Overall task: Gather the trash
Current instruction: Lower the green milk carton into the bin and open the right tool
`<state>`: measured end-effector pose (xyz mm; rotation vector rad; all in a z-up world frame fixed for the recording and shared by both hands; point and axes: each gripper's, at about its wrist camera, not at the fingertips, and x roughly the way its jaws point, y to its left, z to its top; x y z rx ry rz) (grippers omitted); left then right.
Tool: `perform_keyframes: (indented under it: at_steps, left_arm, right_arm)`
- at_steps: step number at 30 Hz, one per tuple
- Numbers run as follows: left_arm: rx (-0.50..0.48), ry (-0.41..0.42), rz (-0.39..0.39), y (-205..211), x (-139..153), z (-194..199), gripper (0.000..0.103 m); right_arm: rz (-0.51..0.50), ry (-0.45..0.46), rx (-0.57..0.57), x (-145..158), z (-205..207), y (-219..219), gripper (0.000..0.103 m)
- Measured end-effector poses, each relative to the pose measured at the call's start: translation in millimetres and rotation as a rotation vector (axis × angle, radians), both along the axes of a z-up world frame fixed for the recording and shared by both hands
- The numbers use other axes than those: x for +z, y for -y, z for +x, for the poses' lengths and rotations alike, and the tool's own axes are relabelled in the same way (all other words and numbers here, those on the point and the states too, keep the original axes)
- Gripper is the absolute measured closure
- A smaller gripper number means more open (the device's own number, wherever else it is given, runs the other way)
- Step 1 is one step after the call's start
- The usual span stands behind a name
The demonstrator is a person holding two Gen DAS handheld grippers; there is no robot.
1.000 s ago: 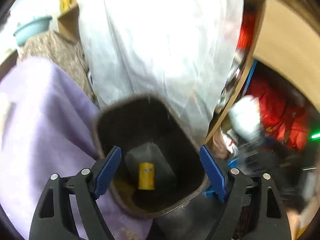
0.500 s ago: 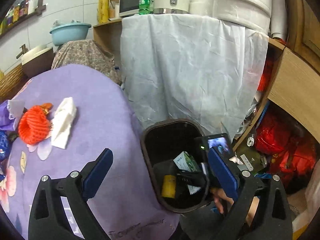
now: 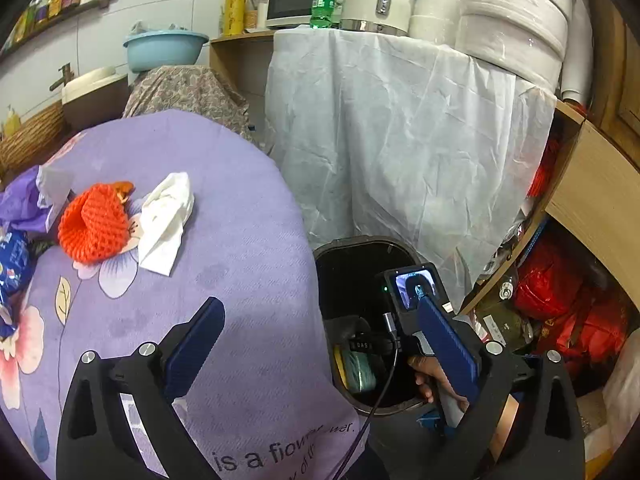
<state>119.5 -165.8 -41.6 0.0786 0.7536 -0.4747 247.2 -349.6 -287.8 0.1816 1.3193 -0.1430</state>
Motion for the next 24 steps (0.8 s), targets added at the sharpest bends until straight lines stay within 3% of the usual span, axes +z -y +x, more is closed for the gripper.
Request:
perform_keyframes:
  at_steps: [8, 16, 20, 24]
  left_arm:
    - [-0.011, -0.005, -0.008, -1, -2, -4, 0.007]
    - [-0.004, 0.005, -0.023, -10, 3, -6, 0.007]
    - [-0.02, -0.018, -0.055, -17, 2, -7, 0.007]
    - [-0.007, 0.032, -0.014, -27, 5, -14, 0.007]
  right_arm:
    - [-0.014, 0.062, -0.028, 24, -17, -1, 0.032]
    - [0.01, 0.179, -0.05, 77, -56, 1, 0.032]
    - [0.022, 0.332, -0.048, 118, -81, -3, 0.032]
    - [0.019, 0.521, 0.0, 171, -104, -16, 0.032]
